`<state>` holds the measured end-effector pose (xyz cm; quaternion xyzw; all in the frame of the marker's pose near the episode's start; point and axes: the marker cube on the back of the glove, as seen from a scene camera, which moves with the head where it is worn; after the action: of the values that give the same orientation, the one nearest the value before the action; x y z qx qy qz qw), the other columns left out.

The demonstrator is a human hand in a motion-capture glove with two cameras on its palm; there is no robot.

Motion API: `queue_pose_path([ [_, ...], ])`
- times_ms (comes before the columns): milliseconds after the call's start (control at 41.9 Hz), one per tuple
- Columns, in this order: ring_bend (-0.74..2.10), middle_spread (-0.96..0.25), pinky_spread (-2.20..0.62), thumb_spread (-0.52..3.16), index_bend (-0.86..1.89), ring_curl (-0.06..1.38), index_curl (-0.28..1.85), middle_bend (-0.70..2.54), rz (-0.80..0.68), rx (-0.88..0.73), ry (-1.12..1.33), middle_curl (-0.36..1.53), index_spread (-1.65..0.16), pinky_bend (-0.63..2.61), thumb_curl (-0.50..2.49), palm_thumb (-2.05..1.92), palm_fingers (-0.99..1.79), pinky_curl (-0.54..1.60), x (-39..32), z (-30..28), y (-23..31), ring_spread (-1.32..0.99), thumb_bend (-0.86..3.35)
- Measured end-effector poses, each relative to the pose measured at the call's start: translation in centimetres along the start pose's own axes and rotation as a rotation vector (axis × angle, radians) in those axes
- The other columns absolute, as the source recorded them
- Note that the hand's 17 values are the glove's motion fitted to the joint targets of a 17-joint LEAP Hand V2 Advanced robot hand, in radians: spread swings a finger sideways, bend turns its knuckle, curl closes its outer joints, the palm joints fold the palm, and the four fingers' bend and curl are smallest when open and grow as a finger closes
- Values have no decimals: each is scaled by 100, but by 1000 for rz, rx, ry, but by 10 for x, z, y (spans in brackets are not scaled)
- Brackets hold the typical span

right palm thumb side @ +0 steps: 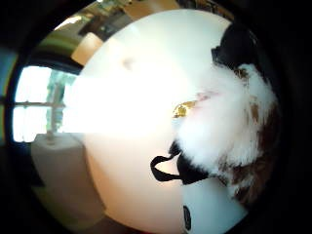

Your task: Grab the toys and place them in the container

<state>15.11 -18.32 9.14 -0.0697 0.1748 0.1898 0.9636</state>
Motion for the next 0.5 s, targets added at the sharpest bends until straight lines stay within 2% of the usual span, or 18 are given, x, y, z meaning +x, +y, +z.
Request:
queue_pose_path([
  [48,131,-36,-41,108,14,46,32,58,-18,7,-17,43,-43,99,44,45,112,31,0,-1,1,-35,14],
  [215,130,-38,-44,95,21,48,36,82,-122,41,-5,55,-40,86,50,45,122,30,-9,-16,7,-35,9],
  [406,128,-37,-46,84,29,47,43,92,-268,154,-59,62,-38,81,57,47,123,30,-30,-59,18,-36,4],
  [501,128,-37,-46,80,32,47,46,95,-292,190,-73,64,-38,80,60,47,123,30,-42,-95,23,-36,2],
])
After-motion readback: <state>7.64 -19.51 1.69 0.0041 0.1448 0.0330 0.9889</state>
